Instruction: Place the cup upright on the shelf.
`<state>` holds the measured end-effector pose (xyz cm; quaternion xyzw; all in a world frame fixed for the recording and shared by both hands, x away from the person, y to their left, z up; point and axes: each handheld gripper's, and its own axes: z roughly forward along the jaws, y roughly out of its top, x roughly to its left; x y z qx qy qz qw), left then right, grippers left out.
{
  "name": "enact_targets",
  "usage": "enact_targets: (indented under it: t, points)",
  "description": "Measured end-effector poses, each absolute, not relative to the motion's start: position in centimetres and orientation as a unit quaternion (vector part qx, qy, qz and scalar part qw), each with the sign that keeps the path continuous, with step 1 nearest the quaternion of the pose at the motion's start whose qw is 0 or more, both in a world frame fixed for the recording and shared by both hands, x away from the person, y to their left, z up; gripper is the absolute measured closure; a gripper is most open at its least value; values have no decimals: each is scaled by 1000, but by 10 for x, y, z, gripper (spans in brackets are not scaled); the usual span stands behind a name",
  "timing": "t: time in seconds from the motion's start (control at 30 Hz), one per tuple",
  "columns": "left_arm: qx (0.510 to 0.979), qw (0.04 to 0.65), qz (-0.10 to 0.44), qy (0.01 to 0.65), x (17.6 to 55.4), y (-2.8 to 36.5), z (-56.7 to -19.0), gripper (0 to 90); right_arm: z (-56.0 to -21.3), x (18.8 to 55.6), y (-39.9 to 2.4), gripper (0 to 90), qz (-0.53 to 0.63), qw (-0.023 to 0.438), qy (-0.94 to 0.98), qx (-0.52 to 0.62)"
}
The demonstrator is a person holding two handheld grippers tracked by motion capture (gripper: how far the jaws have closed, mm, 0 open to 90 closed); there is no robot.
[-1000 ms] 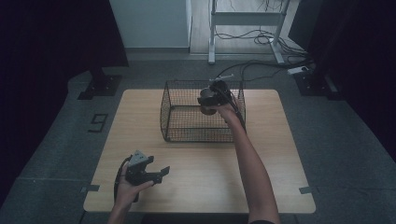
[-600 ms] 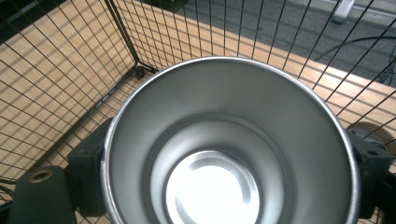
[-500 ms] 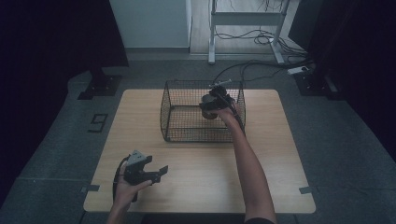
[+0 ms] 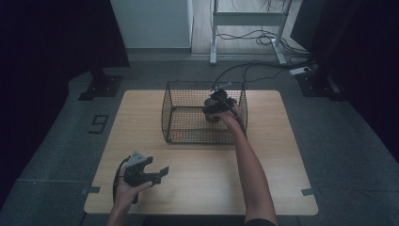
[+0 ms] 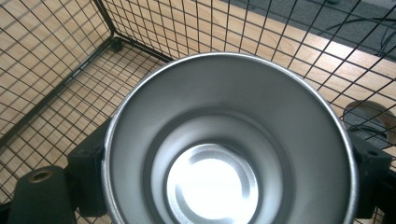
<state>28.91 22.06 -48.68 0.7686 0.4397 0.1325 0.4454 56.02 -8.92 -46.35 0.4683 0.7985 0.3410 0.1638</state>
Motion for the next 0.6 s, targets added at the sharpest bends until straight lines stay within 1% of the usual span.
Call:
enact_targets:
  t: [0.6]
  points:
    - [763, 450, 133, 444, 289, 226, -485, 160, -479, 573, -86, 135, 300, 152, 812, 478]
